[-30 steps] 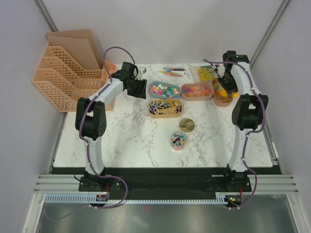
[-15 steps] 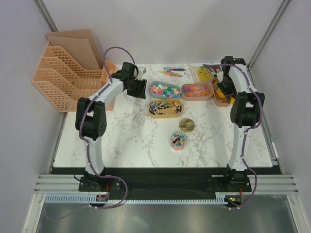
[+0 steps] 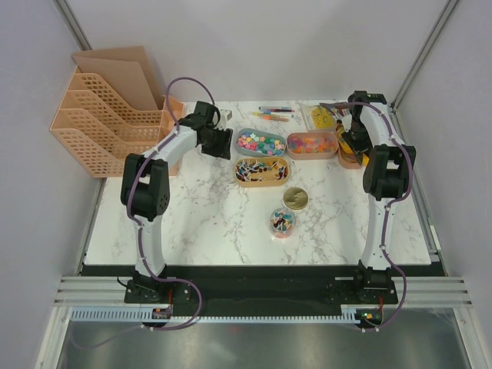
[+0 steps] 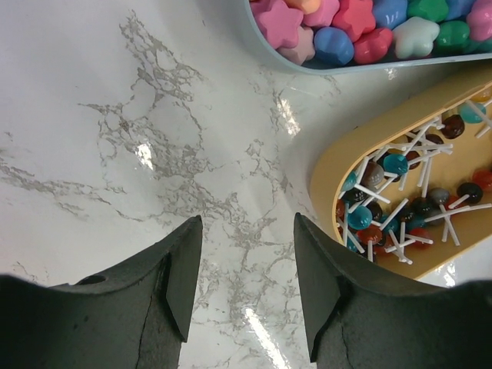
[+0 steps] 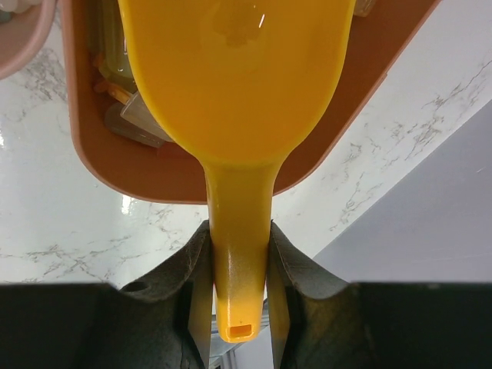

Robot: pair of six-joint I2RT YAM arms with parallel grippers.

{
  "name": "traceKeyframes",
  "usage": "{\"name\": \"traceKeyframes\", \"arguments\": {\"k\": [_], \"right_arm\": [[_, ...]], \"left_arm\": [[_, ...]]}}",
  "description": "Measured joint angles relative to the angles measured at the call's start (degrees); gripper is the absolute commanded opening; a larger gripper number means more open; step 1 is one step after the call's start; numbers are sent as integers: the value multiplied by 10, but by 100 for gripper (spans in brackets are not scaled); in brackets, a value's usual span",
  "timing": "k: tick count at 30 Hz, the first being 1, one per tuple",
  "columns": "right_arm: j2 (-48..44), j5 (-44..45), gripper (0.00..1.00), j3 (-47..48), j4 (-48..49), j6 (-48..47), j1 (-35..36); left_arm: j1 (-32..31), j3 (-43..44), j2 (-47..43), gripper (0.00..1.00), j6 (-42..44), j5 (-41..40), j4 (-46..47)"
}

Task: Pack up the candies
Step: Scoop the fake candies from the storage box.

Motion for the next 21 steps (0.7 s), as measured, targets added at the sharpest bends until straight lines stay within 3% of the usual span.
{"name": "traceKeyframes", "arguments": {"k": [10,21], "right_arm": [[-5,-7,0,-20,35,-6,-3],[-98,-23,0,-190,166,-16,-4]], "left_arm": [[0,-51,-1,61,22,-43,24],[2,-62,-18,61,48,-73,48]]}}
